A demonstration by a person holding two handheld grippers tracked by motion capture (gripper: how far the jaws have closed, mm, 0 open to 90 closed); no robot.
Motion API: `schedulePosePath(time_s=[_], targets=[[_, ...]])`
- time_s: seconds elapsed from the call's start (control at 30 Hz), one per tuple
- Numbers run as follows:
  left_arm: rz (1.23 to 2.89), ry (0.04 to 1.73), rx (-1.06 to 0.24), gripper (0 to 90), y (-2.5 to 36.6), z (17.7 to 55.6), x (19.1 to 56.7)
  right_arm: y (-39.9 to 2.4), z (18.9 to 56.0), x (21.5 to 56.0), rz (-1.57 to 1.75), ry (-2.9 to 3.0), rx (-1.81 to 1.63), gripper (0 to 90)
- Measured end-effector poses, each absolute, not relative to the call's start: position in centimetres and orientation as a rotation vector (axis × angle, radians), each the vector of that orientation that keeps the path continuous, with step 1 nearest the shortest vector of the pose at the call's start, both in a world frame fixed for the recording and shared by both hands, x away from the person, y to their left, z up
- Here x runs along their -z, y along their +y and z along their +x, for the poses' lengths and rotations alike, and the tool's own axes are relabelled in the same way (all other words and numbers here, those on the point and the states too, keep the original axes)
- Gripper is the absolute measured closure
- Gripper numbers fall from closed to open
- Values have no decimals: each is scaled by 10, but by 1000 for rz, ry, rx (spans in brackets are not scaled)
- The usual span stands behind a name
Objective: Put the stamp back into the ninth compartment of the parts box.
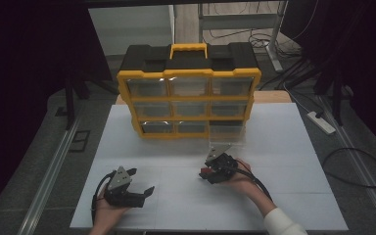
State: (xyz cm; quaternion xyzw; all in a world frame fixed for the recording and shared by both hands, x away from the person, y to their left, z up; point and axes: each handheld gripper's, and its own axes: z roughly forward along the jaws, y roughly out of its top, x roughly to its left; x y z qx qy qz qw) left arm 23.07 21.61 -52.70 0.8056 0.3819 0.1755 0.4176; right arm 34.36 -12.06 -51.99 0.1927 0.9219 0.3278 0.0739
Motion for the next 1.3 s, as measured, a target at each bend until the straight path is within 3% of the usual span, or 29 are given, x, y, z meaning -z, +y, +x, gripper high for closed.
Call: schedulePosePath(time_s=[0.03, 0.07, 0.23, 1.3], targets=[[2021, 958, -440, 70, 216, 231, 527, -121, 344, 520, 578, 2768, -984, 533], [2021, 958, -441, 70, 216, 231, 527, -120, 343, 520, 555, 2771, -971, 617], [2022, 960, -442, 70, 217, 231, 527, -120, 342, 520, 489, 2755, -944, 754], [2014, 960, -451, 72, 217, 230, 526, -143, 320, 468, 446, 2570, -1244, 755]])
